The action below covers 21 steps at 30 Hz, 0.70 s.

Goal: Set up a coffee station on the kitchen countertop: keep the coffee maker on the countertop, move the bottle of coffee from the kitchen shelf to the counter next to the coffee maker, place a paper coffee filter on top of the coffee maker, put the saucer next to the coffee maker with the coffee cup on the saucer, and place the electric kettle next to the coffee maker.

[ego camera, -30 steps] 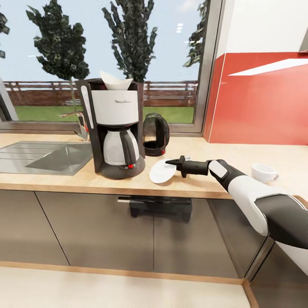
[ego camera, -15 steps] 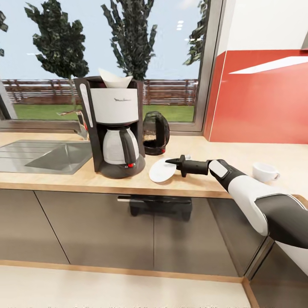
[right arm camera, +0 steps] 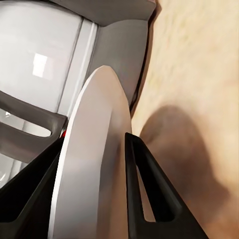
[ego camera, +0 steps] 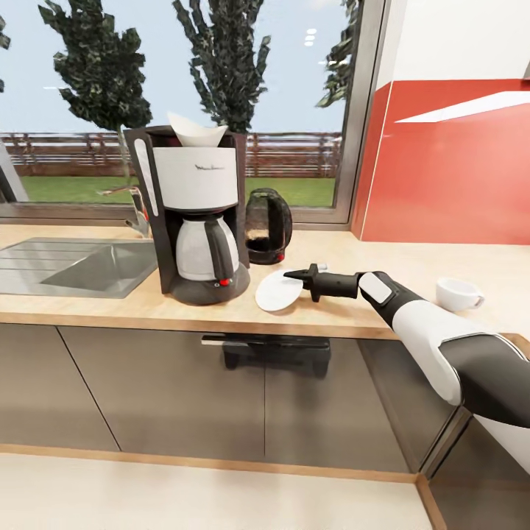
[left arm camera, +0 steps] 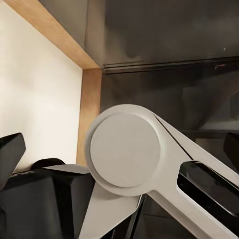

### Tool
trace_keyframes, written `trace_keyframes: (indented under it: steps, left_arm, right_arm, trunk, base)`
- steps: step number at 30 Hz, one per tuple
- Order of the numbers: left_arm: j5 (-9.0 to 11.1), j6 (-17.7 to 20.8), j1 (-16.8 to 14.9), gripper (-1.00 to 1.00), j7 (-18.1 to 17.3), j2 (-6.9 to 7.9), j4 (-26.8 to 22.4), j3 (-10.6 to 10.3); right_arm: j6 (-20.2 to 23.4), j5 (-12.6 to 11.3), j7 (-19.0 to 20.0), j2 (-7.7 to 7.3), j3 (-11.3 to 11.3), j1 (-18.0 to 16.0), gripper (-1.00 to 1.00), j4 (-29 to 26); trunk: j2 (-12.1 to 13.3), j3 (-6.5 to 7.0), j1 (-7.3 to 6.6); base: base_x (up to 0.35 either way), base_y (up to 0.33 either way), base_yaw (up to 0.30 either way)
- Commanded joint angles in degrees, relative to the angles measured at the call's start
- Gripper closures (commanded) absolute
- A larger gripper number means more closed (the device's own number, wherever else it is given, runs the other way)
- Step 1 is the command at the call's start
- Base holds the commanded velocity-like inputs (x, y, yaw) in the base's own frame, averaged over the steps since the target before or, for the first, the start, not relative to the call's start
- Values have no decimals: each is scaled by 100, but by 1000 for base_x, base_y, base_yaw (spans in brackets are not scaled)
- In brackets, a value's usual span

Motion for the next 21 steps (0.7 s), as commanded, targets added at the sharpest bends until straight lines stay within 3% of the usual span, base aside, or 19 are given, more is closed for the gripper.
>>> trace_keyframes:
  steps: [1, 21]
  left_arm:
    - [13, 60, -4, -100, -22, 1, -1, -22]
    - [13, 60, -4, -100, -22, 1, -1, -22]
  right_arm:
    - [-118, 226, 30, -4, 284, 10, 100, 175]
    - [-121, 233, 30, -4, 284, 10, 100, 175]
  trunk:
    - [-1, -8, 0]
    - [-1, -8, 0]
  base:
    - [0, 0, 0]
    - [0, 0, 0]
